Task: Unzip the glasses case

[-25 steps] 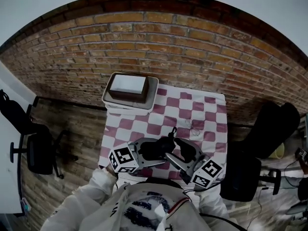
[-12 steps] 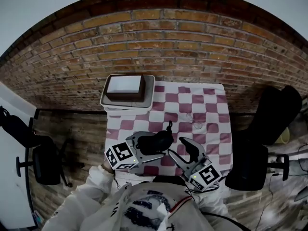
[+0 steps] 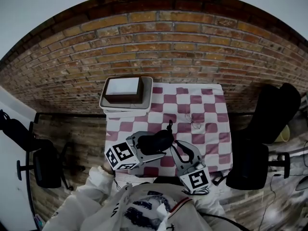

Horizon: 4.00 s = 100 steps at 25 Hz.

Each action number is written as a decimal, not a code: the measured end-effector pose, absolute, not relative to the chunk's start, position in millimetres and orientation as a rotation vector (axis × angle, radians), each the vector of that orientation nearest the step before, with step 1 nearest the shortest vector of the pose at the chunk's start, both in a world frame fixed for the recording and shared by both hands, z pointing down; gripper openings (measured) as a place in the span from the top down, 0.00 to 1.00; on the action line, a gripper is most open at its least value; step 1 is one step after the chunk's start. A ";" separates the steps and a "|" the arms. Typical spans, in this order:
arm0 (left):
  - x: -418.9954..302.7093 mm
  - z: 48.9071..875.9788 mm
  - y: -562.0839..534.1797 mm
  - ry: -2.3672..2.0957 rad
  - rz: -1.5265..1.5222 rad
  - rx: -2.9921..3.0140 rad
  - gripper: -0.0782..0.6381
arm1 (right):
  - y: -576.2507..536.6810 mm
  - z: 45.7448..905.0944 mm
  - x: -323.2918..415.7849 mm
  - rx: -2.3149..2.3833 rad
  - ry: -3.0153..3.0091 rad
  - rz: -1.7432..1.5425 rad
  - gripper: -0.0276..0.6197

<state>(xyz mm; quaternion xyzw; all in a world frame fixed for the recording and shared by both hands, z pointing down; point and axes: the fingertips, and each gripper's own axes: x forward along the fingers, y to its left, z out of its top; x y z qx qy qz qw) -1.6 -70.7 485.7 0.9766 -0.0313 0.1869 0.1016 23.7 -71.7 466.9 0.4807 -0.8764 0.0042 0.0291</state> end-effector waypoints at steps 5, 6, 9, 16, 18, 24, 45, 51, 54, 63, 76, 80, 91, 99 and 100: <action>-1.0 489.9 -72.1 -0.081 0.567 2.871 0.48 | -78.5 471.1 29.2 1.529 -2.665 0.019 0.85; -1.2 491.2 -72.5 -0.083 0.567 2.865 0.48 | -79.5 471.4 29.5 1.529 -2.663 0.017 0.85; -0.6 494.1 -74.2 -0.086 0.565 2.846 0.48 | -82.8 472.2 31.2 1.528 -2.649 -0.004 0.86; 8.4 495.7 -81.2 -0.068 0.586 2.850 0.48 | -92.3 474.6 39.9 1.530 -2.596 -0.062 0.89; 10.6 495.9 -81.6 -0.060 0.600 2.850 0.48 | -93.2 477.2 41.9 1.517 -2.556 -0.084 0.90; 15.8 498.6 -85.0 -0.040 0.639 2.855 0.48 | -99.2 483.0 47.3 1.501 -2.434 -0.189 0.90; 15.0 507.9 -93.6 -0.060 0.693 2.821 0.48 | -103.9 494.5 45.2 1.549 -2.372 -0.210 0.90; 11.5 508.7 -97.2 -0.063 0.707 2.825 0.48 | -105.3 493.0 42.5 1.575 -2.389 -0.211 0.90; 10.0 509.1 -97.6 -0.063 0.707 2.825 0.48 | -105.3 492.2 41.0 1.562 -2.381 -0.223 0.90; 5.0 511.8 -97.8 -0.064 0.717 2.824 0.48 | -103.8 490.5 37.3 1.574 -2.382 -0.242 0.93; -0.9 520.7 -89.9 -0.030 0.752 2.811 0.49 | -96.2 499.0 34.5 1.496 -2.332 -0.258 0.93; -3.5 524.1 -87.2 -0.026 0.758 2.804 0.49 | -94.9 501.1 32.7 1.444 -2.314 -0.284 0.93; -7.9 532.6 -78.7 0.007 0.786 2.802 0.50 | -92.3 499.8 30.3 1.340 -2.261 -0.357 0.93; -7.4 539.8 -75.4 0.057 0.849 2.811 0.50 | -89.9 502.2 31.8 1.245 -2.221 -0.413 0.93; -7.3 540.7 -75.5 0.062 0.859 2.814 0.50 | -89.8 503.1 32.0 1.235 -2.218 -0.415 0.93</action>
